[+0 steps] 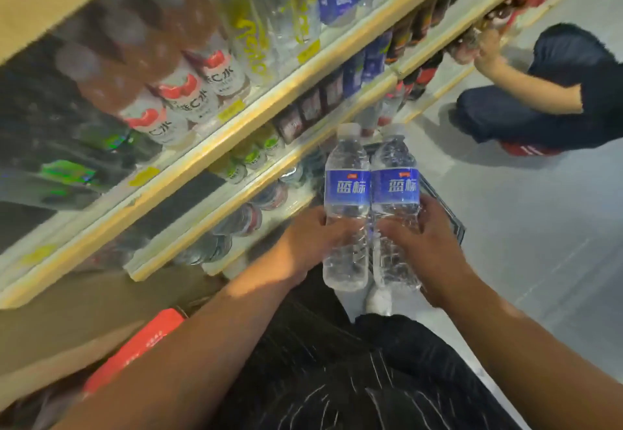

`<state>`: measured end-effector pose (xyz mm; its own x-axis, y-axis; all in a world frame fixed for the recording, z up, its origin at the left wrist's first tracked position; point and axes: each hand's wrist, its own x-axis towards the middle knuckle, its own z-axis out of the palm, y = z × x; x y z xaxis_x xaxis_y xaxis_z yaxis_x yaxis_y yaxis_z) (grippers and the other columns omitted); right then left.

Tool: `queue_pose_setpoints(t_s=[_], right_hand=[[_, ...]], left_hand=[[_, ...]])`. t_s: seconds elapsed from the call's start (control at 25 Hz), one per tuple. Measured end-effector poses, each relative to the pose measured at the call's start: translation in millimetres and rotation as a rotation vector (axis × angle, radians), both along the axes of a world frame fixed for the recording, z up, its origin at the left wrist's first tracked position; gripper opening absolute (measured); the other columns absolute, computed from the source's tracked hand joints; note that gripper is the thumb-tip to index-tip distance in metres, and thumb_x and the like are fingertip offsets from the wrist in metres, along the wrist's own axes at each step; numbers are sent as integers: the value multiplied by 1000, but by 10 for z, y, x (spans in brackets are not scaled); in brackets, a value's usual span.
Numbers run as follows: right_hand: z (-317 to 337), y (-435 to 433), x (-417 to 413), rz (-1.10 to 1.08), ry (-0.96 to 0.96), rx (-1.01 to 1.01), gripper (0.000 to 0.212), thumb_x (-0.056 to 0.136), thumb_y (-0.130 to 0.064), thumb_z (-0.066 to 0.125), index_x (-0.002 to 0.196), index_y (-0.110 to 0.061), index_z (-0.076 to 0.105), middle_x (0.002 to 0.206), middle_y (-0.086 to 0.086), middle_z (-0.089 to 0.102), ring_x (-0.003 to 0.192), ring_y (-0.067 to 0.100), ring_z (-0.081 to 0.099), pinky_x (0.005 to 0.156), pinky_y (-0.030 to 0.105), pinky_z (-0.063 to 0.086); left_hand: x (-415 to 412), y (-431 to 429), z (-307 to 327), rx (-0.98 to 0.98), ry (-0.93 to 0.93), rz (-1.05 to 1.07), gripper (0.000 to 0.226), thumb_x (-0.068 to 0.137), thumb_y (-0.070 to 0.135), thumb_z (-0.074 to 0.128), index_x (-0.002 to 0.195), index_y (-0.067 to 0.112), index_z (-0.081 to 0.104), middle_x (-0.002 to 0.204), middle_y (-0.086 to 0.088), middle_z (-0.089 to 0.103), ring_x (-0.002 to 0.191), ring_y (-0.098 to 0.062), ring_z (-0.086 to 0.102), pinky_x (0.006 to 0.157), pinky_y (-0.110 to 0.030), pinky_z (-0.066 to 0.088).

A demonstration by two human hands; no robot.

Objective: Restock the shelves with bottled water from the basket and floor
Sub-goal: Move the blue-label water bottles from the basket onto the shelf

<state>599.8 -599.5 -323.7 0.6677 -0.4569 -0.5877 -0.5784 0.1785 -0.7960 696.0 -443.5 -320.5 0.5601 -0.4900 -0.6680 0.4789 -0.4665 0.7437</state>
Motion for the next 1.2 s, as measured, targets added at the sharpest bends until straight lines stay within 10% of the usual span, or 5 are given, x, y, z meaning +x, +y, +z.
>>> queue_pose_setpoints(t_s=[0.28,0.56,0.76,1.2], right_hand=[[632,434,-200,448,-112,49,54,81,-18,76,128,-24,49,111,-5,69,95,10,69,75,28,55],[903,1181,-179,716,-141,165,44,87,-18,69,123,-30,47,107,-7,67,90,7,67,68,23,49],[851,1873,-7,818,-72,229,41,82,-25,65,118,-40,55,104,5,72,94,27,71,82,56,56],[607,2725,186,984,52,260,39,92,-10,61,124,-31,55,99,9,74,94,34,71,84,56,53]], left_hand=[[-866,681,441,-141,-96,444,31,81,35,73,106,17,73,105,-6,75,101,-25,71,95,-50,53],[-1336,1469,663,-111,-127,755,35,81,32,74,109,11,71,105,-7,75,100,-26,71,91,-41,56],[-1473,2104,709,-144,-161,884,34,78,35,72,108,20,73,105,-3,75,102,-23,71,90,-39,55],[-1649,2866,370,-185,-127,1114,29,86,15,72,115,18,68,104,-2,76,97,-20,72,81,-27,56]])
